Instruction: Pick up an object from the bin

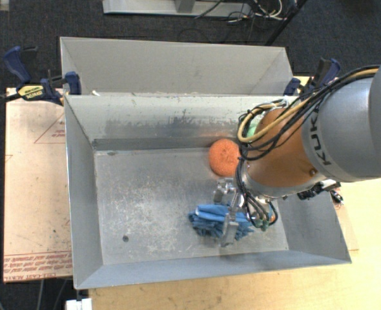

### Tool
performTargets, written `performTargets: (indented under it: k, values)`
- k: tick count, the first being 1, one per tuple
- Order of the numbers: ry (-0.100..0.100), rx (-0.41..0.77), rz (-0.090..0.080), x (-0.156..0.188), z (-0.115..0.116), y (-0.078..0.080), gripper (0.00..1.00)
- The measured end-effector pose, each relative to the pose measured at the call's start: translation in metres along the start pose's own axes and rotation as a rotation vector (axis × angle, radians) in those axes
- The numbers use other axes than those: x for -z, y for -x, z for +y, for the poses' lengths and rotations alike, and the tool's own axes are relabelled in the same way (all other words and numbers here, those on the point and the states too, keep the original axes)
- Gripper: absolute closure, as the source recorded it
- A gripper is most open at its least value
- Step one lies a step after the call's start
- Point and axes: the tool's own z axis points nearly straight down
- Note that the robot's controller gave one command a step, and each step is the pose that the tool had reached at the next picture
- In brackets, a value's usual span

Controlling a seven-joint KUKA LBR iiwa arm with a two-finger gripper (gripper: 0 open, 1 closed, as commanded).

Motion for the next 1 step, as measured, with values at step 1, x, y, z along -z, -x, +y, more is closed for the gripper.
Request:
performTargets:
  k: [1]
  values:
    - [0.001, -0.129, 0.001, -0.0221, 0.0053, -0.0009, 1.0]
